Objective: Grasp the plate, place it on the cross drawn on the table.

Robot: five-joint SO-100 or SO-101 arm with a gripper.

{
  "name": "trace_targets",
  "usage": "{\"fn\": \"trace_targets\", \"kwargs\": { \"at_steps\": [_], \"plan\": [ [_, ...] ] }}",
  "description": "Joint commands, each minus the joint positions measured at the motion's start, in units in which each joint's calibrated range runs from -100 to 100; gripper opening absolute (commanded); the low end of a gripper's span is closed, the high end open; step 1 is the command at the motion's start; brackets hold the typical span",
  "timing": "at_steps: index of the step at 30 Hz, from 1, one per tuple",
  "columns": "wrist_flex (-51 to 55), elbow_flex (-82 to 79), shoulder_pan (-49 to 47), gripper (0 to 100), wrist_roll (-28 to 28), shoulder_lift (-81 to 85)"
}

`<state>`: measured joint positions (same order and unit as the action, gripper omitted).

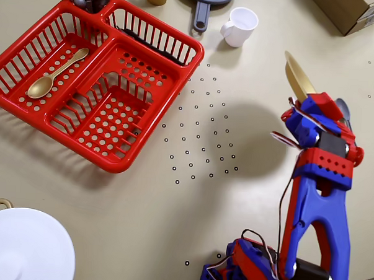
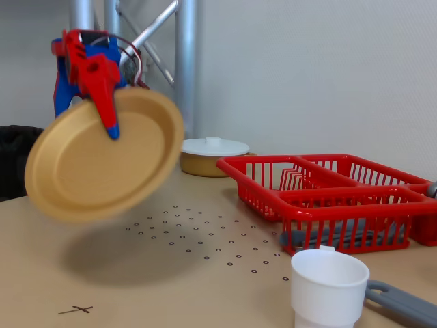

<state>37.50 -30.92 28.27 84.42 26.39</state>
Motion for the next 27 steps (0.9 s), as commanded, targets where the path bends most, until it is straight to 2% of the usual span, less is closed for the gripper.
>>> {"fn": "trace_targets", "kwargs": {
  "at_steps": [1,7,17,27],
  "plan": [
    [-5.7,1.3,2.0,0,0.6,-0.8],
    [-15.2,-1.4,4.9,0,3.5,-6.9],
    [-26.4,0.1,4.8,0,4.0,-18.9],
    [-29.5,1.7,4.2,0,5.1,-27.8]
  ]
}}
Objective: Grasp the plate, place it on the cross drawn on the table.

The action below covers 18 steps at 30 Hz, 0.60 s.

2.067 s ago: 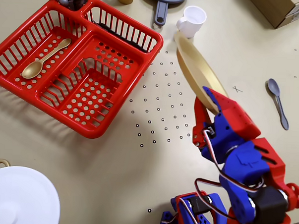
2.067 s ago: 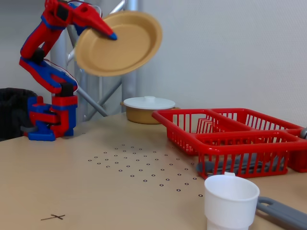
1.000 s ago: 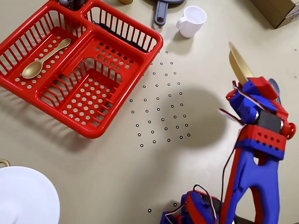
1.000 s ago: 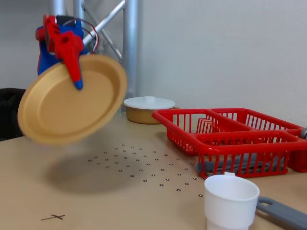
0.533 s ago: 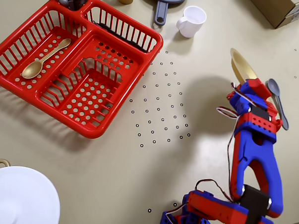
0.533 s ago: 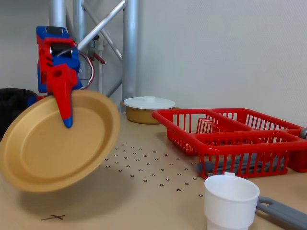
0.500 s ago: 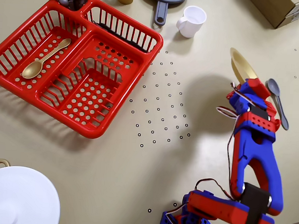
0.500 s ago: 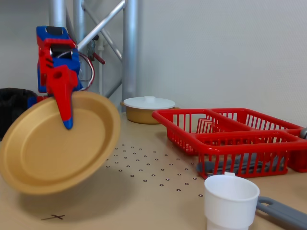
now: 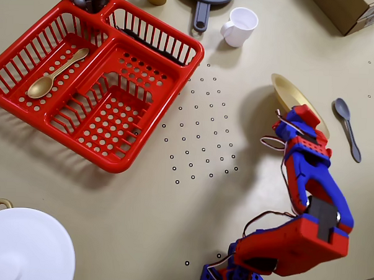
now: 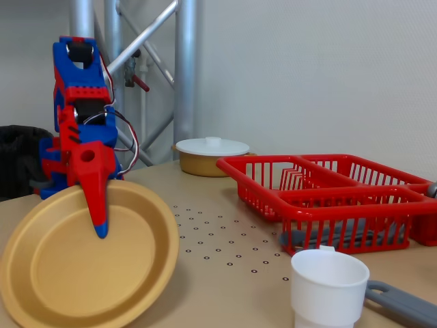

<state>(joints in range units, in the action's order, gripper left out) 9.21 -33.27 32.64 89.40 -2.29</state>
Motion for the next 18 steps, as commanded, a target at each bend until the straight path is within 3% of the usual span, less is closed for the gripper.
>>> {"fn": "trace_targets", "kwargs": {
  "at_steps": [1,8,18],
  "plan": [
    [-1.2,4.4,-0.2,0,0.3,0.1],
    [-1.7,5.1,-0.5,1,0.8,-3.2],
    [-1.7,-0.1,-0.8,13,2.5,-0.4]
  ]
}}
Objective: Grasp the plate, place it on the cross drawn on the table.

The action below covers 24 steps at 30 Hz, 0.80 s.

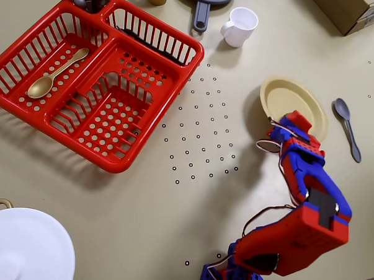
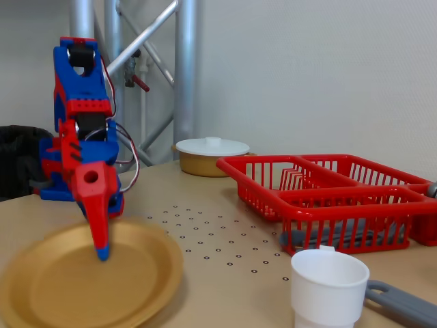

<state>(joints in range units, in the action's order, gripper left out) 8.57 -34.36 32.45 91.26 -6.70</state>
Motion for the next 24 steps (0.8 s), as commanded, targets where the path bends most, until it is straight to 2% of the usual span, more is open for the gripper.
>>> {"fn": "trace_targets", "kwargs": {
  "at_steps": [1,10,11,14,18,24],
  "plan": [
    [-1.0,0.2,-0.7,13,0.6,4.4],
    [-0.6,-11.3,-2.2,22,-1.4,13.2],
    [-0.2,-13.4,-2.9,21,-2.5,15.0],
    [2.6,-18.9,-5.5,9,-6.6,22.0],
    [6.8,-23.9,-10.3,9,-14.0,31.2],
    [9.1,-26.6,-20.1,6,-33.9,41.7]
  ]
}}
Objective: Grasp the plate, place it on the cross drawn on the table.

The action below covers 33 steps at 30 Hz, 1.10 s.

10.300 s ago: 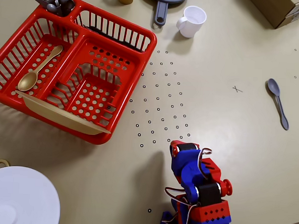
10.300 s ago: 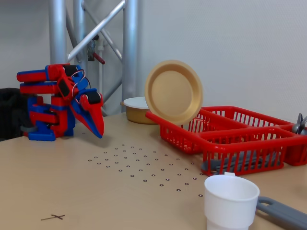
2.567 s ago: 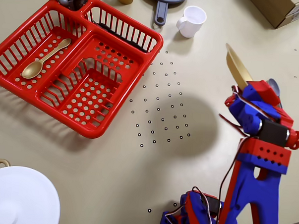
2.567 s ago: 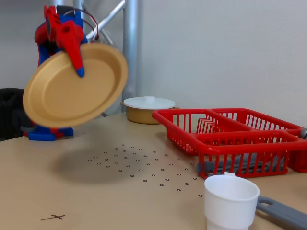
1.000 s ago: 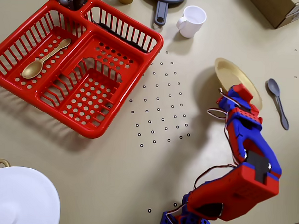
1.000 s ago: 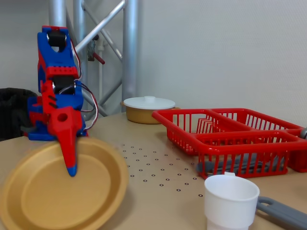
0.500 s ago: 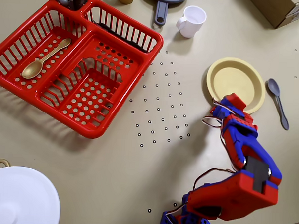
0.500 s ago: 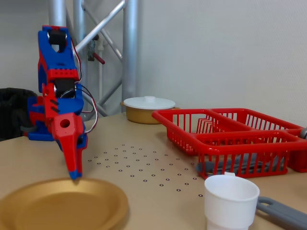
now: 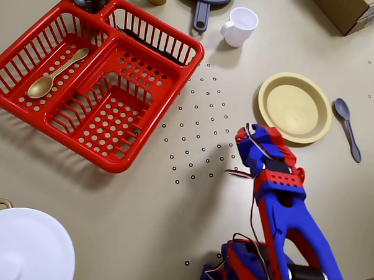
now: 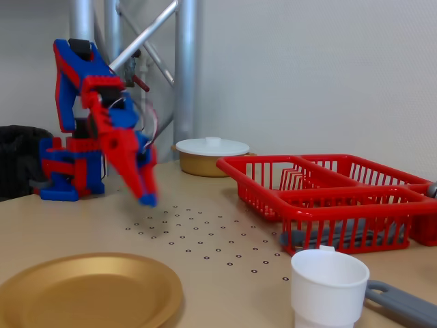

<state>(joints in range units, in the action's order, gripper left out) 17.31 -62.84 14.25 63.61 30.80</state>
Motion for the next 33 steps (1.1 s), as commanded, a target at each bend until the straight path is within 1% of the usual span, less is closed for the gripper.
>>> {"fn": "trace_targets", "kwargs": {
  "at_steps": [1,4,8,11,13,16,17,20,23,29,33],
  "plan": [
    [0.4,2.2,-3.6,4,-8.8,5.0],
    [0.4,2.6,-8.1,0,-18.6,8.3],
    [0.4,2.4,-12.5,0,-28.0,12.2],
    [0.4,2.3,-16.3,0,-37.7,15.4],
    [0.4,2.3,-18.1,0,-46.2,17.5],
    [3.3,1.6,-20.3,0,-54.1,20.8],
    [3.3,1.4,-20.4,0,-57.6,22.2],
    [6.4,-0.3,-21.1,0,-62.2,26.3],
    [11.2,-3.6,-20.9,0,-64.1,31.8],
    [12.3,-17.6,-19.3,0,-64.7,47.2],
    [12.3,-23.8,-18.8,0,-65.3,51.4]
  ]
}}
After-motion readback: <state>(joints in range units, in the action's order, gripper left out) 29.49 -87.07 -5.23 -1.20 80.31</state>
